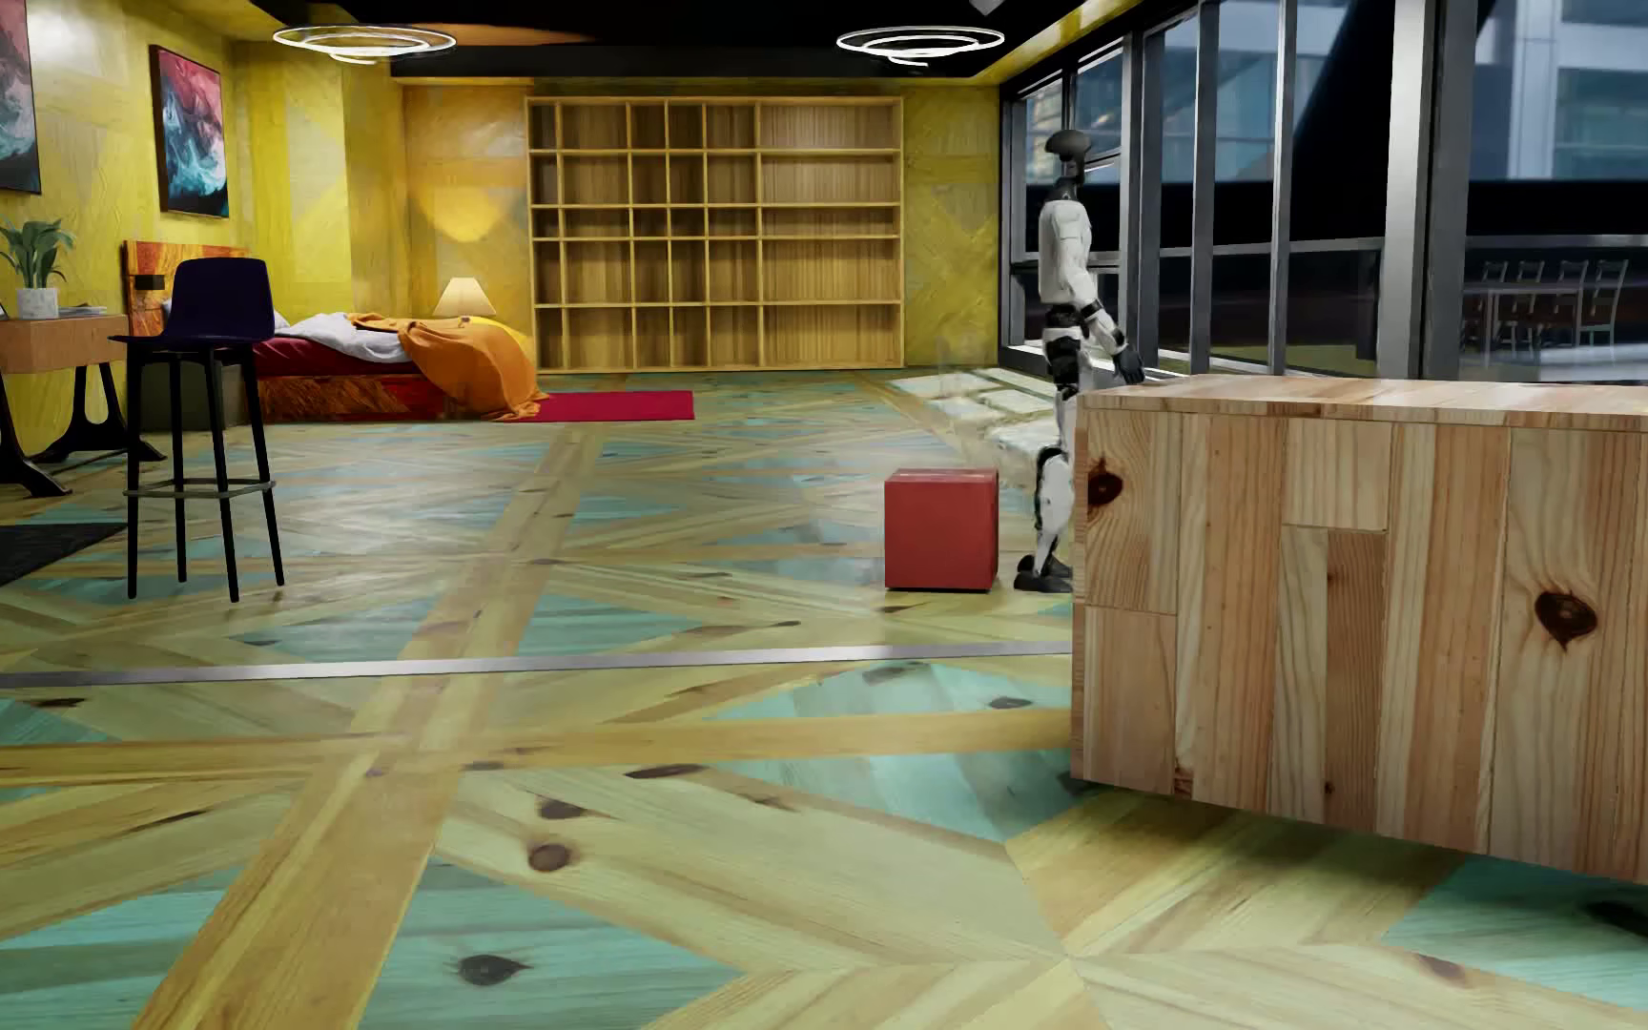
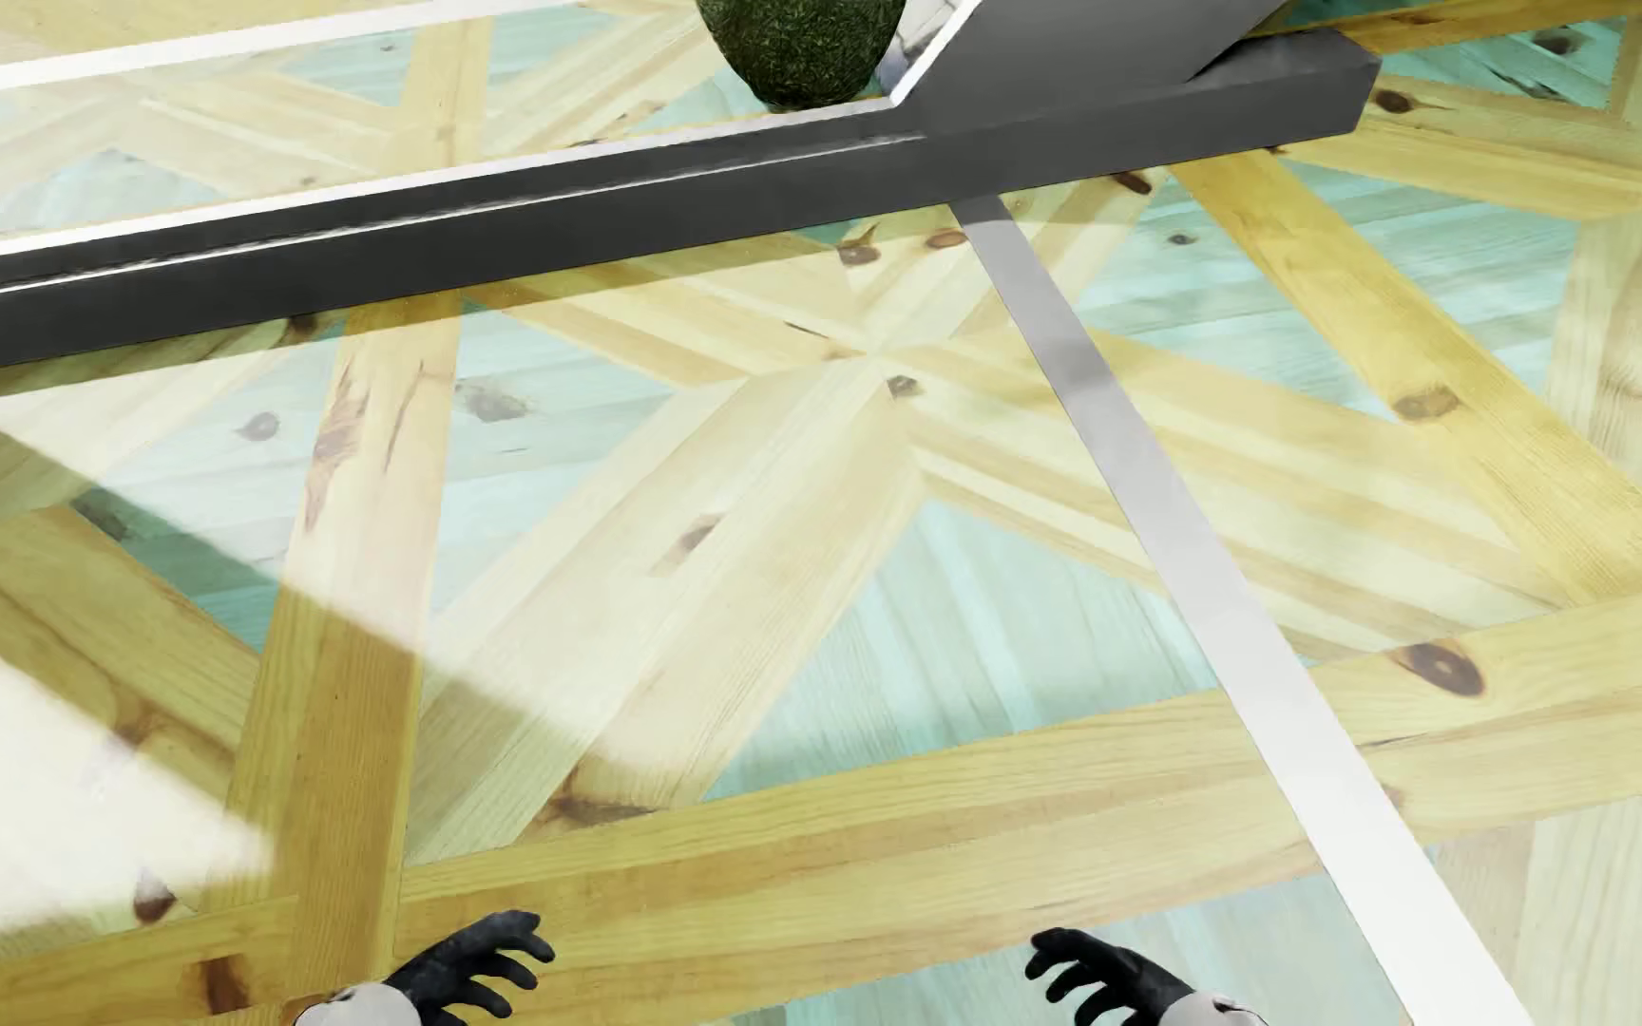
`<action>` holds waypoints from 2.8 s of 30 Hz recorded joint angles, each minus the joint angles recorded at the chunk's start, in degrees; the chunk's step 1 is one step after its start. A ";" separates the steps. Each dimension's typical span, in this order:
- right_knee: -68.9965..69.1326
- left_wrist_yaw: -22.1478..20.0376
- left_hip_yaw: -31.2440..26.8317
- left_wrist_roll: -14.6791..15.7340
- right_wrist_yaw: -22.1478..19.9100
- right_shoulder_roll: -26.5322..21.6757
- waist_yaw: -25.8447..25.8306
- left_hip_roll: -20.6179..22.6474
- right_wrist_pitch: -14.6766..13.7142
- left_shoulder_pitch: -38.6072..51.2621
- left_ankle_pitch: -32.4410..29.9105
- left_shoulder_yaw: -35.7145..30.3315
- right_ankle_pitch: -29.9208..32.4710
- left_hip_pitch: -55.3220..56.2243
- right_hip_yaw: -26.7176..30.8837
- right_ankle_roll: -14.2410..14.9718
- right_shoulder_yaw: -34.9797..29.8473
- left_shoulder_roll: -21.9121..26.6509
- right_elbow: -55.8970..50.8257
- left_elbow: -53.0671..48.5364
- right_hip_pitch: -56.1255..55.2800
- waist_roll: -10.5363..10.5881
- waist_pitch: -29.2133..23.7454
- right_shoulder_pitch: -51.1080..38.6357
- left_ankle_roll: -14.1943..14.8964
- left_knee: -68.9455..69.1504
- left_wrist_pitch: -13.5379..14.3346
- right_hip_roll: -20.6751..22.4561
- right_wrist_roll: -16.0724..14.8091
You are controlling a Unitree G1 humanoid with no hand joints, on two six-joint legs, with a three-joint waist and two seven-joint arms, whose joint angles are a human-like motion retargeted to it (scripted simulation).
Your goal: Sit on the dark red box
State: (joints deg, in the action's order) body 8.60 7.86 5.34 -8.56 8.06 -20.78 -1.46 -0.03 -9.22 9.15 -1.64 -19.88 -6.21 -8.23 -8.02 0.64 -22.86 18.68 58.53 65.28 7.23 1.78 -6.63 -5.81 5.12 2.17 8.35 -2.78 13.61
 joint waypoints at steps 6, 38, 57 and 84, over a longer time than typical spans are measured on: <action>0.48 -0.87 0.98 0.26 -1.84 -0.29 -0.51 -0.01 3.04 -5.14 1.55 4.23 -1.85 -5.04 -0.46 0.28 1.74 -3.30 9.57 7.28 3.02 -0.07 4.68 2.00 0.63 -2.29 -2.14 -0.45 0.22; 34.91 -0.68 -4.19 -1.83 2.85 -3.64 0.64 -2.96 1.09 16.66 9.44 -14.57 -7.40 31.58 7.13 1.82 -21.42 -1.85 -11.47 -11.29 -29.25 0.22 -15.30 -21.36 1.24 37.66 -1.05 -4.40 3.24; 104.24 -24.73 -14.52 12.86 -33.56 -38.48 0.50 -9.44 -5.89 33.58 20.20 -20.82 -19.63 94.09 22.53 9.97 -31.74 41.51 -68.82 -80.84 -89.65 -1.04 -44.71 -41.66 9.86 109.20 13.25 -6.86 -2.43; 103.56 -8.97 -12.61 6.98 -8.41 -5.69 1.82 -6.42 9.64 2.36 13.36 4.67 -13.10 69.78 19.31 6.69 3.29 1.91 -3.51 -9.75 -62.28 0.64 -25.77 -4.38 2.57 109.86 -3.92 -7.25 -12.01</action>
State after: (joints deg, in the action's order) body 112.16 -1.11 -7.27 -1.58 -0.35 -26.48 0.36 -6.45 0.43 11.51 11.73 -15.21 -19.30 61.55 11.29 7.33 -19.58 20.59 55.01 55.53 -55.05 2.42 -32.40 -10.20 7.70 112.03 4.43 -10.03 1.60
